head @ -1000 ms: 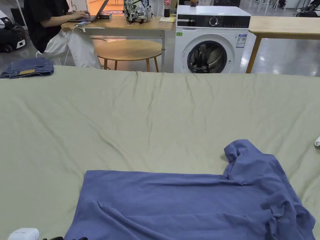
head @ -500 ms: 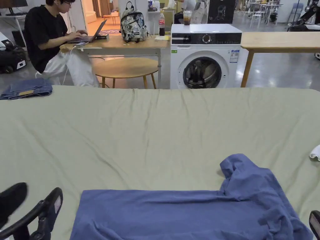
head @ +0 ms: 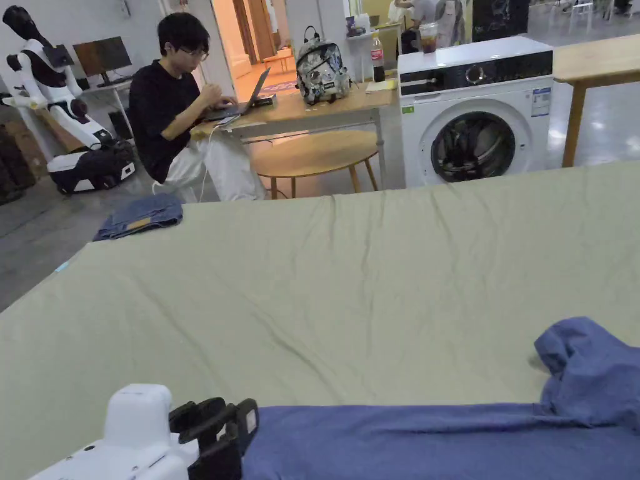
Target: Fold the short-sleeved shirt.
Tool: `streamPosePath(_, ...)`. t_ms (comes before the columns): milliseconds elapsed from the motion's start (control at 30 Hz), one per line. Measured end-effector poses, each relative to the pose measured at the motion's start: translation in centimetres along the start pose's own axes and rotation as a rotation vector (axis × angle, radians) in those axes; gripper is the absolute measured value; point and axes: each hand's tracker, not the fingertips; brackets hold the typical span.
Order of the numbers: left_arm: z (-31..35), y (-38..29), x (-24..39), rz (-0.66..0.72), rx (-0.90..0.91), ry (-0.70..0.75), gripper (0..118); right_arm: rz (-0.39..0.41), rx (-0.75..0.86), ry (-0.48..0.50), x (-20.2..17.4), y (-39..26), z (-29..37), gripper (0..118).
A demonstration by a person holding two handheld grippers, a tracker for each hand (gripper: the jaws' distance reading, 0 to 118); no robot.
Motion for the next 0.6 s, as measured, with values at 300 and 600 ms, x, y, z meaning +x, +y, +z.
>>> streamPosePath(300, -19.5, -1.1, -6.9, 0.141, -0.429, 0.050, 49, -0.109, -0.097, -0.034, 4.5, -2.5, -1.7, 0)
streamPosePath(600, -23.9, -3.2, -7.1, 0.267, -0.542, 0.065, 0, -0.131, -0.141, -0.088, 8.2, -1.6, -2.7, 0)
